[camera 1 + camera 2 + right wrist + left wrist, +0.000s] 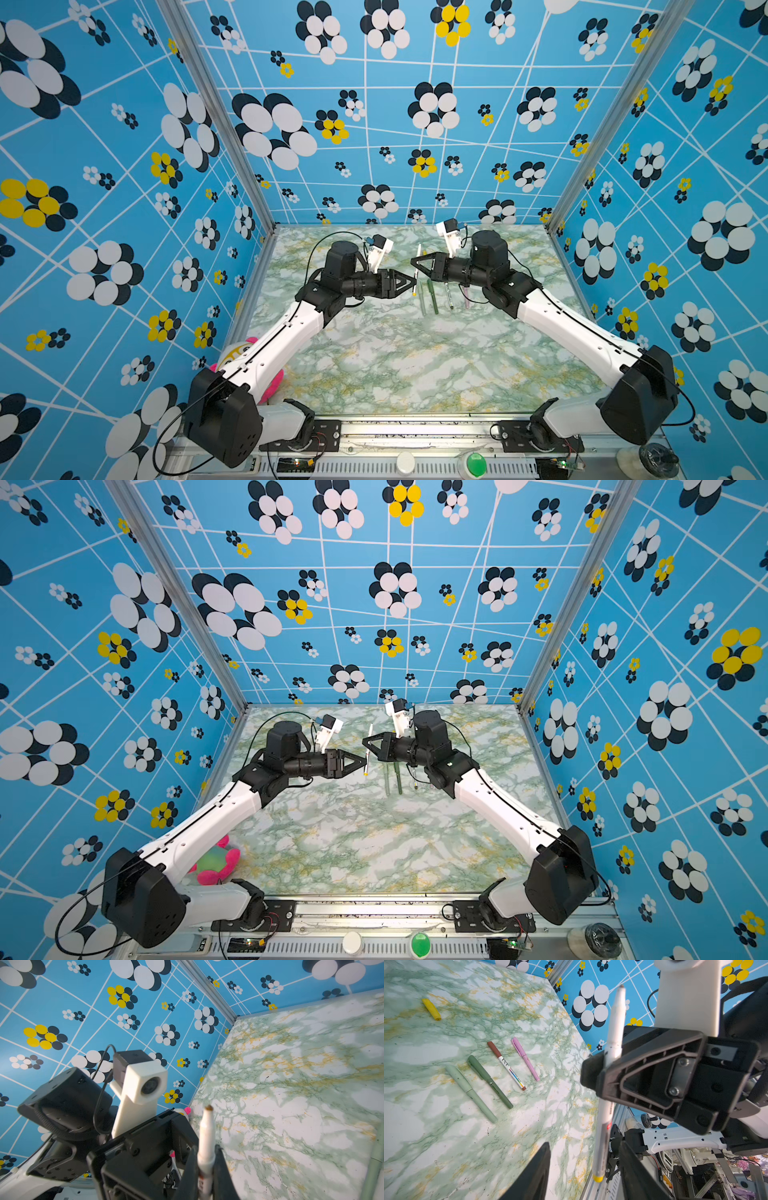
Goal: Insert the pens into the pen caps
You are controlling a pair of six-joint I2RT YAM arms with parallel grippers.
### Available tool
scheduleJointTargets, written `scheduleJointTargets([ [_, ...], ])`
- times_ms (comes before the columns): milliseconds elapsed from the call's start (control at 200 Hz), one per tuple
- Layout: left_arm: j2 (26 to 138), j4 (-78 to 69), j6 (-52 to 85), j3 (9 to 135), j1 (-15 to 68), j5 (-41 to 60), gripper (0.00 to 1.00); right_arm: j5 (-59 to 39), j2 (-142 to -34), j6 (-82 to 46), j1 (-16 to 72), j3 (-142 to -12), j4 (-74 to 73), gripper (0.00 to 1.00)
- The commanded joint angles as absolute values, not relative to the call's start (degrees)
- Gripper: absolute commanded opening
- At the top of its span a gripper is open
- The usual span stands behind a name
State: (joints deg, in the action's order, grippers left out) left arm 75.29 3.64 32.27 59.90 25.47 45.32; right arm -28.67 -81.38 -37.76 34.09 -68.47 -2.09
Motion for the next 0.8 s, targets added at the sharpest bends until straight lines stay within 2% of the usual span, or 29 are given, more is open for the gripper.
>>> scheduleJointTargets([
  [0, 76.3, 0.6, 34.7, 60.7, 25.4, 47.7, 0.51, -30.9, -79.7, -37.4, 34.3, -66.8, -5.2, 0.00],
  [270, 78.0, -3.0, 38.2, 60.0, 26.3, 47.5, 0.44, -31.6, -80.3, -38.9, 34.5, -65.5, -8.3, 0.00],
  [285, 78.2, -3.2, 38.2, 60.0, 26.3, 47.5, 0.39, -31.6, -80.3, -38.9, 34.5, -65.4, -8.5, 0.00],
  [330, 78.4, -3.5, 38.5, 60.0, 26.4, 47.5, 0.35, -31.4, -80.2, -39.0, 34.6, -65.2, -8.9, 0.00],
  [590, 79.6, -4.3, 39.3, 60.2, 26.7, 48.0, 0.30, -31.1, -80.7, -39.2, 35.0, -65.0, -10.2, 0.00],
  [795, 79.3, -3.2, 38.6, 60.0, 26.7, 46.9, 0.06, -30.3, -80.3, -38.2, 34.9, -65.2, -9.2, 0.00],
])
